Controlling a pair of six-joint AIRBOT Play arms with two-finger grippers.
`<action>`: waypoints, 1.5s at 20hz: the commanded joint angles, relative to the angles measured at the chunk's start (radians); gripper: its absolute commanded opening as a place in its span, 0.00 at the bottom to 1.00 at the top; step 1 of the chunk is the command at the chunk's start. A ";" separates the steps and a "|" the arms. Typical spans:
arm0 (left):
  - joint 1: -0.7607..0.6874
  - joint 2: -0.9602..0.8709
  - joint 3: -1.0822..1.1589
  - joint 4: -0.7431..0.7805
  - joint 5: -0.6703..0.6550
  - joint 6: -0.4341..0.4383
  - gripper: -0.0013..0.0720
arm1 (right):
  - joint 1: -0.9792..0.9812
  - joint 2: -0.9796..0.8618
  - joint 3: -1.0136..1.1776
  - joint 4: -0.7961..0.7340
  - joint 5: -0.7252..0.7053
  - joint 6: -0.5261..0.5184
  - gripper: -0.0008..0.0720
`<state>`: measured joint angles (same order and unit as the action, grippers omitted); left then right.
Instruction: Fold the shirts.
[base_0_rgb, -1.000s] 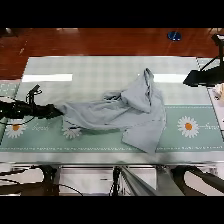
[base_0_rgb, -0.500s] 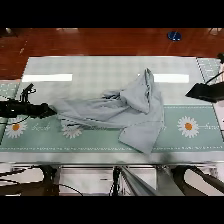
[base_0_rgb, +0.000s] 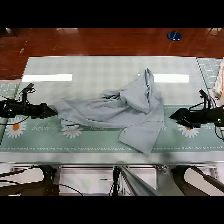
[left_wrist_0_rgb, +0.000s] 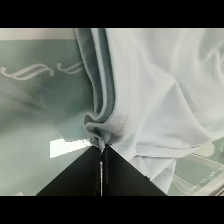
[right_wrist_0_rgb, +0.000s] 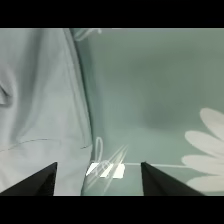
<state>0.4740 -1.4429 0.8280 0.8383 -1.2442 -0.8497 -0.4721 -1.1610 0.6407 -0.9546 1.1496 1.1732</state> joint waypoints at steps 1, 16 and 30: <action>0.001 0.001 0.001 -0.002 -0.024 0.000 0.05 | 0.027 -0.002 -0.061 0.063 -0.100 -0.006 0.80; 0.054 0.285 0.309 -0.366 -0.169 -0.040 0.05 | 0.261 0.267 0.264 0.269 -0.128 -0.013 0.05; 0.099 0.867 1.144 -0.135 0.103 -0.522 0.05 | 0.100 0.484 1.358 -0.043 -0.042 0.487 0.05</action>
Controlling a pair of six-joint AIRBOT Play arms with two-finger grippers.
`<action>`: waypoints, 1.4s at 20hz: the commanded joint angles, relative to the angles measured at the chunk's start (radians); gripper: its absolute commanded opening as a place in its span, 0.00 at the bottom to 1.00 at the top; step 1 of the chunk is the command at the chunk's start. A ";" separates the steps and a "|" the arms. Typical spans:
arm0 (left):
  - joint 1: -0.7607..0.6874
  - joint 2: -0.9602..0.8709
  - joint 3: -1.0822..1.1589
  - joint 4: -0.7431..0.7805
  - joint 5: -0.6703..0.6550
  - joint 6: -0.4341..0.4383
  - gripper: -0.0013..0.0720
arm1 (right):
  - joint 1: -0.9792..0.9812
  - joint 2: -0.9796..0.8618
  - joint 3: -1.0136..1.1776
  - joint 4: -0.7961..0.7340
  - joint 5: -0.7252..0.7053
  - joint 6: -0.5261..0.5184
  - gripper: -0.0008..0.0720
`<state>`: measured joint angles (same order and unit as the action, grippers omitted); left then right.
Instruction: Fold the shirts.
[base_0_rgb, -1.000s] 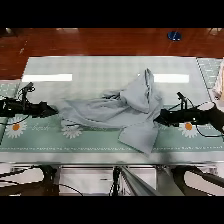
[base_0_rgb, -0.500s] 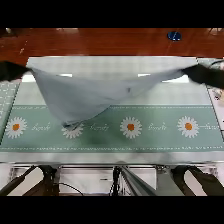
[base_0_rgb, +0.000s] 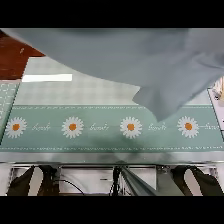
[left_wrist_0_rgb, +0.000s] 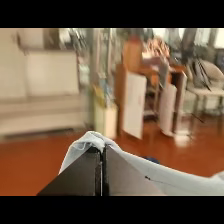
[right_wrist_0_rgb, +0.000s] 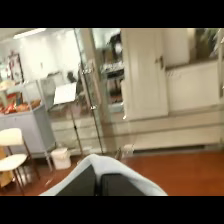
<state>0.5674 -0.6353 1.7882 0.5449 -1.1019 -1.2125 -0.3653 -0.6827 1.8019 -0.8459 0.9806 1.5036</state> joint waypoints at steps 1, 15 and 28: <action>-0.002 0.064 0.235 0.213 -0.099 -0.201 0.05 | -0.007 0.006 0.257 -0.197 0.211 0.184 0.05; -0.071 0.074 -0.370 0.473 -0.686 -0.185 0.05 | -0.006 -0.204 0.068 -0.313 0.860 -0.010 0.05; -0.361 -0.439 -0.715 0.457 0.312 -0.097 0.05 | 0.292 -0.750 -0.259 -0.333 -0.202 -0.083 0.05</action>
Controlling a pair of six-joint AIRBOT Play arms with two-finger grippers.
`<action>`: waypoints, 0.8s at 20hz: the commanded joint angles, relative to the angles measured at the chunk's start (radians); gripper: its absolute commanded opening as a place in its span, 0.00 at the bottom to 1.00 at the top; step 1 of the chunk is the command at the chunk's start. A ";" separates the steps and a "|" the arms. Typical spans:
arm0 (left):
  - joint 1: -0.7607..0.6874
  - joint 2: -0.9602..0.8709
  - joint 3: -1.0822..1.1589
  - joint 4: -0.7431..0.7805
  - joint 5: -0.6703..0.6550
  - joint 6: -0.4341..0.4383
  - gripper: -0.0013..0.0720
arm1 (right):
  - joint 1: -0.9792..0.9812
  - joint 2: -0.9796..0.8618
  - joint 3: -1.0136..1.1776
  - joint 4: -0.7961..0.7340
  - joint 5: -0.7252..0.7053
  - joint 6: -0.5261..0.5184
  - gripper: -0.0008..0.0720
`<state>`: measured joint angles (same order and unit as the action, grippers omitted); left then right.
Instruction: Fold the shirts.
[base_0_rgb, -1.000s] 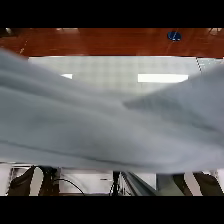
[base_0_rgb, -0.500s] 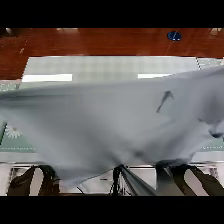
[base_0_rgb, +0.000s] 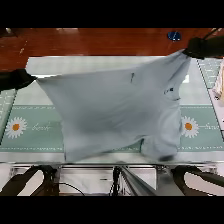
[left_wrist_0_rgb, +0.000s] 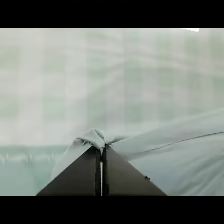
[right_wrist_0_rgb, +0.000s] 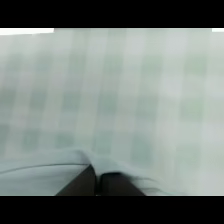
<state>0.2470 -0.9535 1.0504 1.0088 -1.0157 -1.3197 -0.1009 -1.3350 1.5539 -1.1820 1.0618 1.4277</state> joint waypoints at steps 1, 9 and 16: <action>-0.050 -0.162 0.040 -0.007 0.264 0.031 0.05 | 0.027 -0.123 -0.011 -0.006 -0.309 -0.008 0.05; -0.141 -0.387 0.061 -0.006 0.455 0.079 0.05 | 0.028 -0.338 -0.011 -0.005 -0.438 -0.027 0.05; -0.156 -0.460 0.060 -0.006 0.410 0.097 0.05 | 0.027 -0.418 -0.011 -0.005 -0.548 -0.113 0.05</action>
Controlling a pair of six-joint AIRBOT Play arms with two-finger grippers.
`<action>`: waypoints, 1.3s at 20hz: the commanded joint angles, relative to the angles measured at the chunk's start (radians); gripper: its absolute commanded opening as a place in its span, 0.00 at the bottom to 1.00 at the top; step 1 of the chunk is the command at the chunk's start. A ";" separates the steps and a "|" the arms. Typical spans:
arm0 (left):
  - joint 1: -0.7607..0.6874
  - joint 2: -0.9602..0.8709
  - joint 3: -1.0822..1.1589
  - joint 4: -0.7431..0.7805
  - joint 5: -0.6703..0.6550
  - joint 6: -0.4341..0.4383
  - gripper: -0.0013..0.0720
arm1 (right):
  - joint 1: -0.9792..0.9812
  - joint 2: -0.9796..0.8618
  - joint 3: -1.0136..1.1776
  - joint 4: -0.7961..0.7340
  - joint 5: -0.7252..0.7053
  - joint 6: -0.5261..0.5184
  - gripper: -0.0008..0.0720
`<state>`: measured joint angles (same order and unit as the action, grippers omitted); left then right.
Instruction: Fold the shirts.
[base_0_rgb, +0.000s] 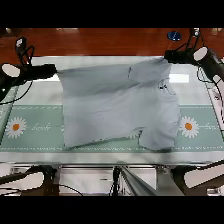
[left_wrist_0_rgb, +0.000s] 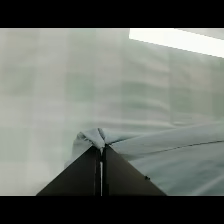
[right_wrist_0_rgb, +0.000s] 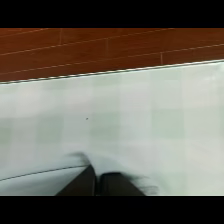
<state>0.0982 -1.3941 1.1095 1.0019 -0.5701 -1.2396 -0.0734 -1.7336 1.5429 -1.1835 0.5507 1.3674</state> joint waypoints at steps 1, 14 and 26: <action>-0.004 -0.005 0.001 0.004 -0.092 0.031 0.05 | -0.008 -0.005 0.000 -0.004 -0.005 -0.074 0.05; -0.009 0.037 -0.046 0.050 -0.576 -0.119 0.05 | -0.051 0.021 -0.002 -0.217 0.694 -0.005 0.05; 0.089 0.055 -0.029 0.084 -0.863 -0.026 0.76 | -0.092 0.024 0.057 -0.264 0.772 -0.006 0.59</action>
<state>0.1318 -1.3685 1.0428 1.0622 -1.2350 -1.3083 -0.1406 -1.7412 1.5730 -1.4185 1.2495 1.3617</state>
